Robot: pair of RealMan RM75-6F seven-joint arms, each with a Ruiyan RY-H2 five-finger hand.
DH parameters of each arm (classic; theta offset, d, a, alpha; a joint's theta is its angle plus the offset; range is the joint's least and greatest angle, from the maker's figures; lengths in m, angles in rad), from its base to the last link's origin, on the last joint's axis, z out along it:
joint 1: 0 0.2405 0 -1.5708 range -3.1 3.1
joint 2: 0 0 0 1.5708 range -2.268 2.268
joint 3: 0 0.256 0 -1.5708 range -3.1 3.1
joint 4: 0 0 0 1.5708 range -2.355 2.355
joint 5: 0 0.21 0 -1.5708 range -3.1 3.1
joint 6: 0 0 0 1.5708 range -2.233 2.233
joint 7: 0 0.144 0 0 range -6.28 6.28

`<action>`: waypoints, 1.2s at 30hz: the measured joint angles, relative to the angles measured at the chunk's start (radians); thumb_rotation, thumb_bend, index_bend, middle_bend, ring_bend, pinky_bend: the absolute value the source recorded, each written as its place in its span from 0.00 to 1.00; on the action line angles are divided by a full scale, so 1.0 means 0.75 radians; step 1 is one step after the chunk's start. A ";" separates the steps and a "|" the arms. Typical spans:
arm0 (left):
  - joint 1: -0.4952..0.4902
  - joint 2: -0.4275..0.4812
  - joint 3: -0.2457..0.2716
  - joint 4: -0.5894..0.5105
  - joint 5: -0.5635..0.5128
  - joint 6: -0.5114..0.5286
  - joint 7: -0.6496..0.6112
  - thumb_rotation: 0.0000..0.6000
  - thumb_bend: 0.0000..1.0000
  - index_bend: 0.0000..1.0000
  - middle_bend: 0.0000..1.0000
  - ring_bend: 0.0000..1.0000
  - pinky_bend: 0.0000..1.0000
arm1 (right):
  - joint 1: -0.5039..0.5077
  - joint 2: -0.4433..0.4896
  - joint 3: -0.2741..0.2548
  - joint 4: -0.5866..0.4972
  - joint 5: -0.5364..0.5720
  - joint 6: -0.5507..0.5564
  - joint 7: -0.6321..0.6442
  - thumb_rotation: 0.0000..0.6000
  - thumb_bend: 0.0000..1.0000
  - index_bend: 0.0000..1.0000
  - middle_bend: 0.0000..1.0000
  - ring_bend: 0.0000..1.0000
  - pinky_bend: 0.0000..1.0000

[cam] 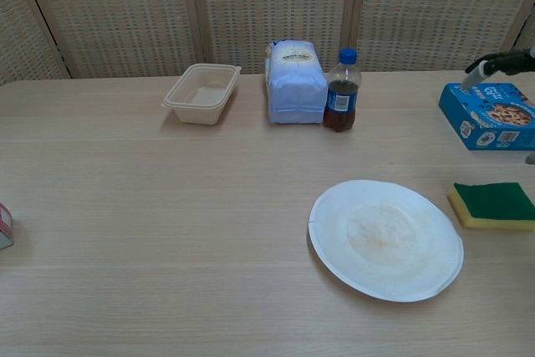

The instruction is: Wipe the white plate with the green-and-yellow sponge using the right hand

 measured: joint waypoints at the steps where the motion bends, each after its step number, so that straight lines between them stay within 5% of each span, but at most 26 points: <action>1: -0.003 0.000 -0.002 -0.002 -0.006 -0.005 0.003 1.00 0.00 0.00 0.00 0.00 0.00 | 0.008 -0.024 0.001 0.022 0.019 -0.006 -0.039 1.00 0.00 0.16 0.09 0.01 0.19; 9: -0.015 -0.003 -0.012 -0.014 -0.037 -0.028 0.023 1.00 0.00 0.00 0.00 0.00 0.00 | 0.044 -0.255 -0.008 0.197 0.231 -0.013 -0.326 1.00 0.00 0.19 0.16 0.06 0.25; 18: -0.024 -0.009 -0.010 -0.027 -0.043 -0.046 0.056 1.00 0.00 0.00 0.00 0.00 0.00 | 0.052 -0.431 -0.044 0.351 0.286 0.023 -0.405 1.00 0.00 0.21 0.20 0.12 0.31; 36: -0.029 -0.015 -0.016 -0.038 -0.071 -0.054 0.083 1.00 0.00 0.00 0.00 0.00 0.00 | 0.087 -0.578 -0.075 0.493 0.379 0.002 -0.540 1.00 0.00 0.22 0.24 0.18 0.35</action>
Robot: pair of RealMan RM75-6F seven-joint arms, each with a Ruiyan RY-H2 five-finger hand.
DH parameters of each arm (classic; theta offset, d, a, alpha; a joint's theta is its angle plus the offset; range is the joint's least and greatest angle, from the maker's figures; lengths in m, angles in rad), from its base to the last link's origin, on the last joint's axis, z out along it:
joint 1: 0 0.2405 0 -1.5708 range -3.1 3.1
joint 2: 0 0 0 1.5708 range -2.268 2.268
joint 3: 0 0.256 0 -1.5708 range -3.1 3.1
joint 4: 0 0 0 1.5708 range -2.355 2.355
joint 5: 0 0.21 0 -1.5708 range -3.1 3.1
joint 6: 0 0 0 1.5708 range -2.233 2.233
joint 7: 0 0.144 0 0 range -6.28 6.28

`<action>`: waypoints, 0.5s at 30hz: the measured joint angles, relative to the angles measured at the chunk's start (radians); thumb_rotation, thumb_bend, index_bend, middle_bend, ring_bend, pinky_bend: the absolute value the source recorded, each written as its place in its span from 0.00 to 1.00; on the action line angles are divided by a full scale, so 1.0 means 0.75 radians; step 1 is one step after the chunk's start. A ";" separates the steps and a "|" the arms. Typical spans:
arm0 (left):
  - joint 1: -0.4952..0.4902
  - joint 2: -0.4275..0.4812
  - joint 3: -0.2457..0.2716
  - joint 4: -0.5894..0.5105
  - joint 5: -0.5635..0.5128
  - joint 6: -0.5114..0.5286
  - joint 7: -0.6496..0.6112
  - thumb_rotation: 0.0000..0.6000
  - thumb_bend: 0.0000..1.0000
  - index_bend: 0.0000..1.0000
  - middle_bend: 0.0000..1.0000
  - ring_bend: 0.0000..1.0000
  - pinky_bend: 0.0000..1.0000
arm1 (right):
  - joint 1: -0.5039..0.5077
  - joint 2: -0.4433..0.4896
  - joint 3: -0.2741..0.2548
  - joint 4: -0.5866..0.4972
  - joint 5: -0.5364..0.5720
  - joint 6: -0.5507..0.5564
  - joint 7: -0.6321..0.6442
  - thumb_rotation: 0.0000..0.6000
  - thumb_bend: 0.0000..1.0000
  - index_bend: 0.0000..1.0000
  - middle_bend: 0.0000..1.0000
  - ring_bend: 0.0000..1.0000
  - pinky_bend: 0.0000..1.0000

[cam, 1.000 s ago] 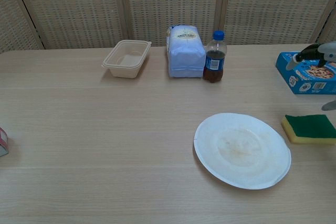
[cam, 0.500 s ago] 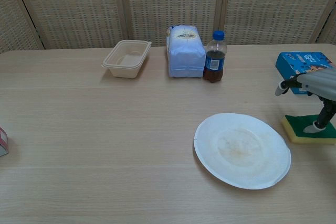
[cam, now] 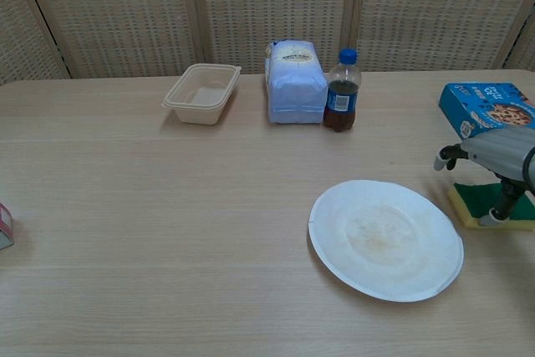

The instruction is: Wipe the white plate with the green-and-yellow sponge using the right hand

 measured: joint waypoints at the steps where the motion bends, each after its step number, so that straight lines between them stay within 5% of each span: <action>1: -0.001 -0.001 -0.001 -0.002 -0.002 -0.001 0.003 1.00 0.00 0.00 0.00 0.00 0.00 | 0.001 -0.006 -0.001 0.009 0.001 0.001 -0.004 1.00 0.00 0.23 0.24 0.18 0.35; 15: -0.010 -0.007 -0.002 -0.009 -0.020 -0.019 0.025 1.00 0.00 0.00 0.00 0.00 0.00 | 0.013 -0.053 -0.027 0.083 0.005 -0.017 -0.007 1.00 0.00 0.31 0.34 0.25 0.36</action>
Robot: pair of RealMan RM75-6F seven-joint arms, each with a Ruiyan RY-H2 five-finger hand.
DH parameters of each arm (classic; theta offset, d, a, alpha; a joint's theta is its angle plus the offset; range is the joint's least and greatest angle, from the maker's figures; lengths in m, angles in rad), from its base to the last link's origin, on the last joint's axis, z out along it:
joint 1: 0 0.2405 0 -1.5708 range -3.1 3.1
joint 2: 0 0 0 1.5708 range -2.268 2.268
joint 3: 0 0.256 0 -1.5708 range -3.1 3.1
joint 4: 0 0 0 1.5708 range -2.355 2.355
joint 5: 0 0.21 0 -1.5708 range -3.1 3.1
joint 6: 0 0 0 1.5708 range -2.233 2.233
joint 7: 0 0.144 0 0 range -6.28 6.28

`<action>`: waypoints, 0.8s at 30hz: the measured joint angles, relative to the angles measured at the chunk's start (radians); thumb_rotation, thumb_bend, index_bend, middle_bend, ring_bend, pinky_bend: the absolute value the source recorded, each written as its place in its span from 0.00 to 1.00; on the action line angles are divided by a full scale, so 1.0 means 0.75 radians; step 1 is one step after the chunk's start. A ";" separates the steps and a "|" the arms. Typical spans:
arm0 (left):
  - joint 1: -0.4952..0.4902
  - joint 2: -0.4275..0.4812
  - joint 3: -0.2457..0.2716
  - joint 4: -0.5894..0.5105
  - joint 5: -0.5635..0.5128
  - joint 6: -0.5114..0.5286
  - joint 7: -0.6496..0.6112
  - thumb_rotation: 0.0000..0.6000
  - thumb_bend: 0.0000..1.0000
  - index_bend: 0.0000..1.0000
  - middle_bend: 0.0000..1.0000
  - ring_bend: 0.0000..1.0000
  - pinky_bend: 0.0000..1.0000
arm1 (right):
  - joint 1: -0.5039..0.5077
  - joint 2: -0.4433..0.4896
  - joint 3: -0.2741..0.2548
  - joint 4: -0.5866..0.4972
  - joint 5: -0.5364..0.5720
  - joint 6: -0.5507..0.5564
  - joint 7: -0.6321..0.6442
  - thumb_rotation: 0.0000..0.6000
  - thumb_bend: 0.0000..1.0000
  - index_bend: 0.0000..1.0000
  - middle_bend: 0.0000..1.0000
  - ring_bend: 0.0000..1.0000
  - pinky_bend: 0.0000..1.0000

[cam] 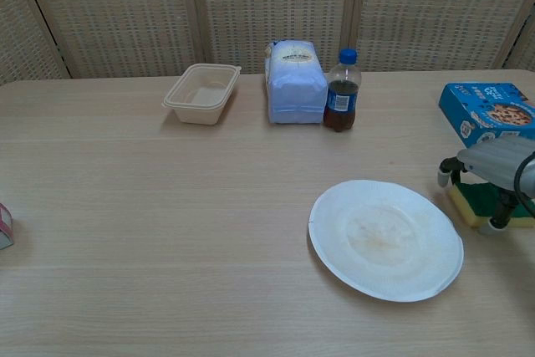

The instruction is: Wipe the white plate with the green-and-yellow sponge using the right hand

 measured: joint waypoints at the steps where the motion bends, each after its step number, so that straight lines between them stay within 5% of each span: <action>1: 0.000 0.000 0.000 0.000 0.000 0.000 0.000 1.00 0.00 0.00 0.00 0.00 0.00 | 0.000 -0.001 0.000 0.001 -0.001 0.001 0.002 1.00 0.00 0.31 0.34 0.25 0.36; 8: 0.001 0.000 0.001 0.000 0.001 0.003 -0.002 1.00 0.00 0.00 0.00 0.00 0.00 | 0.005 -0.011 -0.001 0.025 -0.015 0.020 -0.006 1.00 0.00 0.41 0.40 0.29 0.38; 13: 0.001 0.001 0.003 0.001 0.003 0.002 -0.004 1.00 0.00 0.00 0.00 0.00 0.00 | 0.005 -0.026 -0.004 0.057 -0.044 0.046 0.010 1.00 0.11 0.55 0.51 0.38 0.41; 24: -0.002 0.001 0.004 0.002 0.003 -0.003 -0.004 1.00 0.00 0.00 0.00 0.00 0.00 | 0.004 0.011 -0.012 0.023 -0.225 0.188 0.153 1.00 0.23 0.56 0.52 0.39 0.43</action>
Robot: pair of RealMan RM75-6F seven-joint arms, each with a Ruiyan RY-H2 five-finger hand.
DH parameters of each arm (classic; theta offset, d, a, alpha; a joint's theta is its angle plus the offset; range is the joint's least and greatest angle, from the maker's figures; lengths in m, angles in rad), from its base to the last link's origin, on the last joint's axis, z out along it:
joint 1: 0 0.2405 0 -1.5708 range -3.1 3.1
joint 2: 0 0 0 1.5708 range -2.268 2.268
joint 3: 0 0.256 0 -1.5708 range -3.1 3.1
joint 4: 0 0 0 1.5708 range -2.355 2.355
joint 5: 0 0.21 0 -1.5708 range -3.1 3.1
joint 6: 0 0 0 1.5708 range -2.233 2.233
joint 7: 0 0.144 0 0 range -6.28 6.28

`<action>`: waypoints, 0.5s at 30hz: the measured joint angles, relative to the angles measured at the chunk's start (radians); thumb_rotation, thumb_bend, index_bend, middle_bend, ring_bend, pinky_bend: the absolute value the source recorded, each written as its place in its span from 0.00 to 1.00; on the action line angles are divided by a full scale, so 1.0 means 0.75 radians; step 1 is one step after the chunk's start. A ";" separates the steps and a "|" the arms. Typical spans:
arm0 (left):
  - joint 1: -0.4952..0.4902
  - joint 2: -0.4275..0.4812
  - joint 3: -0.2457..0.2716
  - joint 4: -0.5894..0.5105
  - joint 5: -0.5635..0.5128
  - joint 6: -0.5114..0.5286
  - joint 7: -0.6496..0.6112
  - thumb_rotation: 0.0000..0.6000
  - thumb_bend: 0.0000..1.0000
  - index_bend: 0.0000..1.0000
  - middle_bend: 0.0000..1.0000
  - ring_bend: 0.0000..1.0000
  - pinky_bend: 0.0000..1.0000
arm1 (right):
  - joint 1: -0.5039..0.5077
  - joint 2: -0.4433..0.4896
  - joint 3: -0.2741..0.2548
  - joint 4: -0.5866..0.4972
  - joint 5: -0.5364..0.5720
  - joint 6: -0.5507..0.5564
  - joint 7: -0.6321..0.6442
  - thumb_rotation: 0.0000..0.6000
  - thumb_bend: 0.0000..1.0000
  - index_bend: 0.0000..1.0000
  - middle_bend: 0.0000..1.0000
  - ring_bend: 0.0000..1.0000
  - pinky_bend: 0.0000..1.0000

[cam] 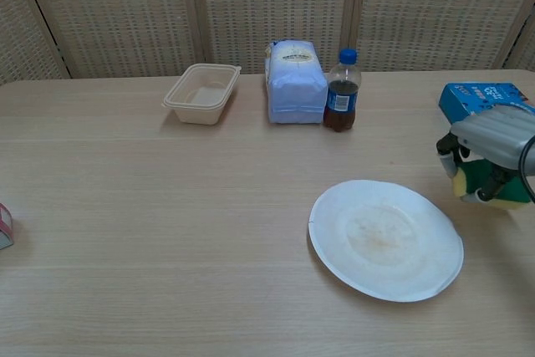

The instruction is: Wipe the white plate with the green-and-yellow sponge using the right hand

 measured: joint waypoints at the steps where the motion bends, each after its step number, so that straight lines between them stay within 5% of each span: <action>1: 0.000 0.000 0.000 0.000 -0.001 -0.001 -0.001 1.00 0.00 0.00 0.00 0.00 0.00 | 0.001 0.014 0.001 -0.020 -0.020 0.014 0.019 1.00 0.25 0.56 0.52 0.39 0.43; 8: -0.009 0.001 -0.002 -0.001 -0.018 -0.022 0.000 1.00 0.00 0.00 0.00 0.00 0.00 | 0.028 0.171 0.008 -0.248 -0.153 0.064 0.210 1.00 0.26 0.56 0.52 0.39 0.43; 15: -0.024 0.003 -0.009 -0.004 -0.039 -0.045 -0.003 1.00 0.00 0.00 0.00 0.00 0.00 | 0.116 0.316 0.022 -0.474 -0.227 -0.051 0.528 1.00 0.26 0.56 0.52 0.39 0.43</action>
